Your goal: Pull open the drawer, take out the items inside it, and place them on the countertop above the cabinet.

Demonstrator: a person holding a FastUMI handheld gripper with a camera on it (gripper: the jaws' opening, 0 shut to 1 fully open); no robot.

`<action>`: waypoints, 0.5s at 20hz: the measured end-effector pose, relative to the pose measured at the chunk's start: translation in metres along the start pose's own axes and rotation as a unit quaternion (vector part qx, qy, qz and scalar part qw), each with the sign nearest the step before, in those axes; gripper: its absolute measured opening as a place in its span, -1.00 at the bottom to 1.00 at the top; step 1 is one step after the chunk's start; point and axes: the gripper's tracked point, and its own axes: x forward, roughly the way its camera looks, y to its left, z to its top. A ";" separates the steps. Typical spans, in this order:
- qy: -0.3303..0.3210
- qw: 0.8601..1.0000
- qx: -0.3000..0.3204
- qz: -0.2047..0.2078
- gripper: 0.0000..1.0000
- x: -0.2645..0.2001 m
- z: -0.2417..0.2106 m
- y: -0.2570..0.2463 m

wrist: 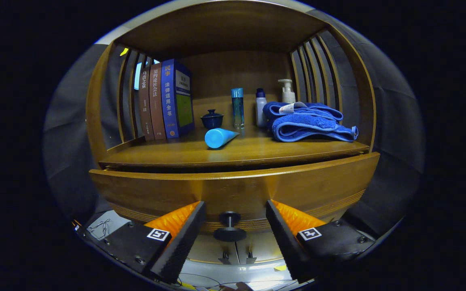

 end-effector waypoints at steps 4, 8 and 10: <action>0.002 1.000 -0.005 -0.003 1.00 0.009 0.001 -0.001; 0.004 1.000 -0.014 -0.010 0.99 0.011 -0.002 -0.003; 0.016 1.000 -0.012 -0.008 0.99 0.011 -0.007 -0.004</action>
